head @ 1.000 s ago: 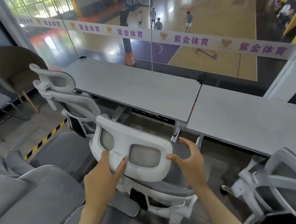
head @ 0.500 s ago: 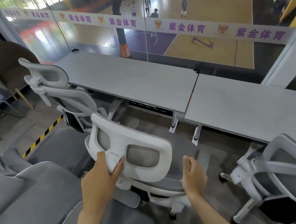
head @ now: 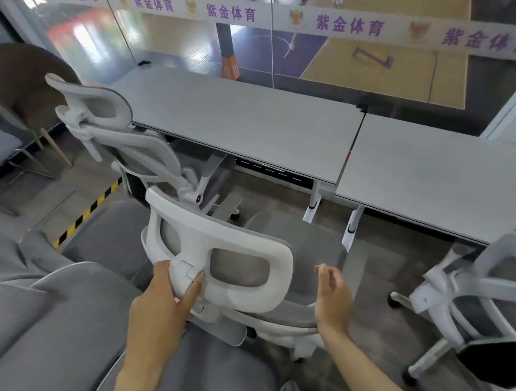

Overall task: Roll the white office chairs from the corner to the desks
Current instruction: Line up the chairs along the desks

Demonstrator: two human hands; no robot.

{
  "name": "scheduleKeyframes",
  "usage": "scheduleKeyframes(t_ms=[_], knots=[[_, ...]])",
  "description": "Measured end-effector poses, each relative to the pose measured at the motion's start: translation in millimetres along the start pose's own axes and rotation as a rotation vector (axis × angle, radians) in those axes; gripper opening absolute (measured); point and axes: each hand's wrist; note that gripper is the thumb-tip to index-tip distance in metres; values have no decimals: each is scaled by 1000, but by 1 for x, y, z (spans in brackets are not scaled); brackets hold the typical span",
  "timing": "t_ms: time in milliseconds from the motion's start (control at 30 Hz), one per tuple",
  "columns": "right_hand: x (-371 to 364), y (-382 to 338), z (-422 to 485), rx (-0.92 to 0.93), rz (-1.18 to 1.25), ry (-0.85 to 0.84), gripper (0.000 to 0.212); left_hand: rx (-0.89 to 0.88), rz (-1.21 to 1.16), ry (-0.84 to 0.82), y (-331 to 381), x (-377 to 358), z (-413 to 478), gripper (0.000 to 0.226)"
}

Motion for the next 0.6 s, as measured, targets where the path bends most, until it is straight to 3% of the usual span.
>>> scheduleKeyframes(t_ms=[267, 600], knots=[[-5, -8, 33, -13, 107, 151, 32, 31, -168, -40, 32, -12, 20, 42], [-27, -10, 55, -8, 92, 186, 29, 25, -151, 15, 30, -17, 38, 39]])
Point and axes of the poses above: each hand's wrist, its own z-axis towards the middle knuckle, its own x-axis out of the back of the hand, y = z × x, and after that the axes turned 8 degrees about x, right-handed
